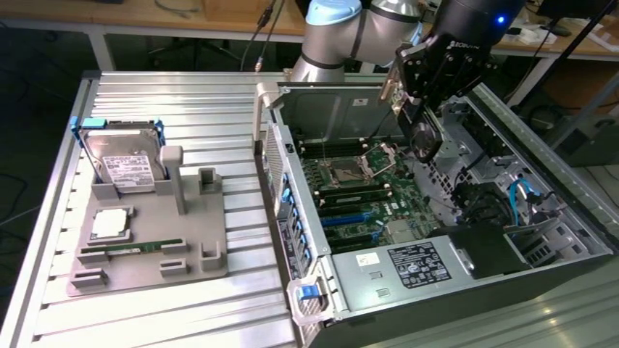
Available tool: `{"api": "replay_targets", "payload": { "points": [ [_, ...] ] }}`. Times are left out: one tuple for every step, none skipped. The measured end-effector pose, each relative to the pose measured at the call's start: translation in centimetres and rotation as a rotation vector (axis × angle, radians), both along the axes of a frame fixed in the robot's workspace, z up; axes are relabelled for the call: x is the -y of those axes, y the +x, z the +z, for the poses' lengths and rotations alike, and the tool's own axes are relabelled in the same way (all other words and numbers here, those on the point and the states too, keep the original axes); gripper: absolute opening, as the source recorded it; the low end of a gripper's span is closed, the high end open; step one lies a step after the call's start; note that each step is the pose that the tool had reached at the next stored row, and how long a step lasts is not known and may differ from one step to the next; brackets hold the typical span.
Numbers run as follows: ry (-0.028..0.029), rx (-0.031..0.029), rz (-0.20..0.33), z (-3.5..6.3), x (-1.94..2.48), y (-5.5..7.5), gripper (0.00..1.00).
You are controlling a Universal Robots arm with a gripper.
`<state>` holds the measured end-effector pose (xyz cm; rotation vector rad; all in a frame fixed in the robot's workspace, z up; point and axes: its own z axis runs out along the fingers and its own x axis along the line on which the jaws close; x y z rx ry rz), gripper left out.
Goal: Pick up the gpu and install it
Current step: 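Insert the gpu into the slot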
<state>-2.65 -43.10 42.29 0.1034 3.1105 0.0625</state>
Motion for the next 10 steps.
{"api": "replay_targets", "payload": {
  "points": [
    [0.0, 0.0, 0.0, 0.0, 0.0, 0.0, 0.27],
    [0.0, 0.0, 0.0, 0.0, 0.0, 0.0, 0.27],
    [-0.0001, 0.0, 0.0, 0.0, 0.0, 0.0, 0.27],
    [0.0, 0.0, 0.0, 0.0, 0.0, 0.0, 0.27],
    [0.0, 0.0, 0.0, 0.0, 0.0, 0.0, 0.27],
    [0.0, 0.0, 0.0, 0.0, 0.0, 0.0, 0.27],
    [0.0, 0.0, 0.0, 0.0, 0.0, 0.0, 0.27],
    [0.0, 0.0, 0.0, 0.0, 0.0, -0.01, 0.27],
    [0.0, 0.0, 0.0, 0.0, 0.0, -0.01, 0.27],
    [0.0, 0.0, 0.0, 0.0, 0.0, -0.01, 0.27]
  ]
}}
